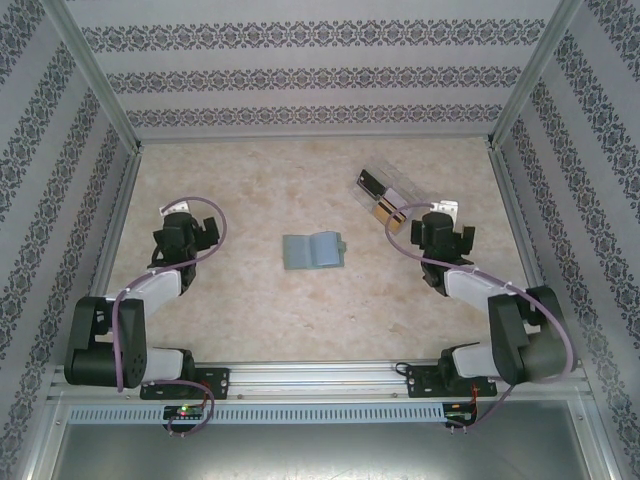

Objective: Take the credit cards out of the card holder

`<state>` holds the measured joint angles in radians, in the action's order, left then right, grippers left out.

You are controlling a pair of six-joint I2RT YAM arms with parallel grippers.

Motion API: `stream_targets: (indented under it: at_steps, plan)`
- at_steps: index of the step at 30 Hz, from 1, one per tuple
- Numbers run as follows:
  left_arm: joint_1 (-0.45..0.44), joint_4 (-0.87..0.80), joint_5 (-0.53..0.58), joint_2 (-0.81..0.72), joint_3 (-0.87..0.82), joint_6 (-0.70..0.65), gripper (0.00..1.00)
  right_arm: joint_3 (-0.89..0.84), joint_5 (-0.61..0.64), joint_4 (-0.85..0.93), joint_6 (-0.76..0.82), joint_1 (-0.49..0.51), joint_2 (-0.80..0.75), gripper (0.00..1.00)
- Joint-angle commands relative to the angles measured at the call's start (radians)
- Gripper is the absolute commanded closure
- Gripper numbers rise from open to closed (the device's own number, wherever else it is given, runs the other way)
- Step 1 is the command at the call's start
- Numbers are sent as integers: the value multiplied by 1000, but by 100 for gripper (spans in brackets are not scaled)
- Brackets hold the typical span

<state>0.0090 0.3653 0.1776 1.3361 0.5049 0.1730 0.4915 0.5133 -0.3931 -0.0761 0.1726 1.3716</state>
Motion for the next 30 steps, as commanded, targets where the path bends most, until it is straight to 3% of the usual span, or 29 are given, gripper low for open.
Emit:
stream_targets:
  at_steps: [1, 6, 12, 22, 30]
  plan:
    - [17, 183, -107, 0, -15, -106, 1, -11, -92, -201, 77, -18, 16, 2]
    - [18, 270, -195, -29, -81, -134, 1, -46, -238, -315, 77, -66, 47, 2]
    - [17, 354, -231, 35, -114, -148, 1, -76, -324, -401, 78, -91, 79, 2]
    - [20, 490, -237, 223, -104, -148, 1, -123, -378, -494, 76, -106, 95, 2]
    - [17, 478, -222, 223, -100, -147, 0, -120, -376, -513, 65, -114, 128, 2]
